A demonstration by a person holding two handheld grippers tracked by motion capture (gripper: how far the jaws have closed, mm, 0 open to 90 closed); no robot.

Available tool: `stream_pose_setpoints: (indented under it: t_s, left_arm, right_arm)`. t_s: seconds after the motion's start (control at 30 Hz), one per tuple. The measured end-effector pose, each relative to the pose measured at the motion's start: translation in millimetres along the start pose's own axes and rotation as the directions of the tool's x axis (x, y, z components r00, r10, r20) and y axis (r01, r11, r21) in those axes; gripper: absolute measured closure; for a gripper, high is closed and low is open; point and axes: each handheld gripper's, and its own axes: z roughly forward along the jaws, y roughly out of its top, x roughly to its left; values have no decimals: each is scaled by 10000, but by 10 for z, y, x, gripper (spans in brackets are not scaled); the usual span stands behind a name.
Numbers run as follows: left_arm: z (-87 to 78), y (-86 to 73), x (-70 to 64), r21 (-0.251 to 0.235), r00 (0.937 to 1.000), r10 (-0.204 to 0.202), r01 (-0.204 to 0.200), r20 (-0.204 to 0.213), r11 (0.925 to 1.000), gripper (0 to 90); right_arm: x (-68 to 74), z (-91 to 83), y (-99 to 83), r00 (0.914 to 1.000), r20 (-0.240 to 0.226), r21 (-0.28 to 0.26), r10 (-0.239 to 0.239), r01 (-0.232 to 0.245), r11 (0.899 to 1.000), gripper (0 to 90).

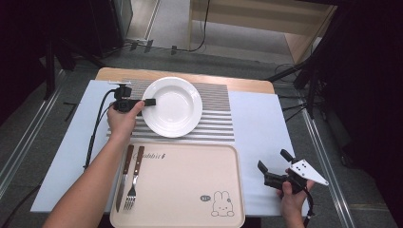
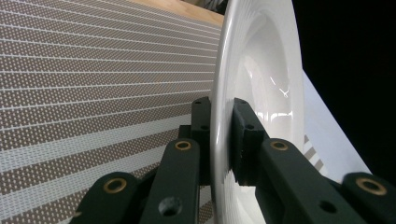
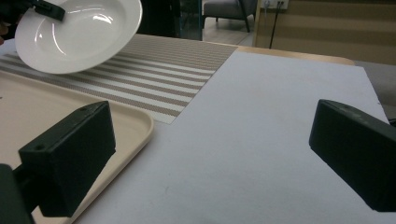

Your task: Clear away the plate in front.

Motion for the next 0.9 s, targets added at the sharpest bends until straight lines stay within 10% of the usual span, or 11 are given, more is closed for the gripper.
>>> stream_pose_setpoints:
  t_s: [0.9]
  left_arm:
    - [-281,-142,-255,-109,9967,143,-135,804,9998,805]
  right_arm:
    - [10,-2,0,10000,17,11,-30,30,10000,0]
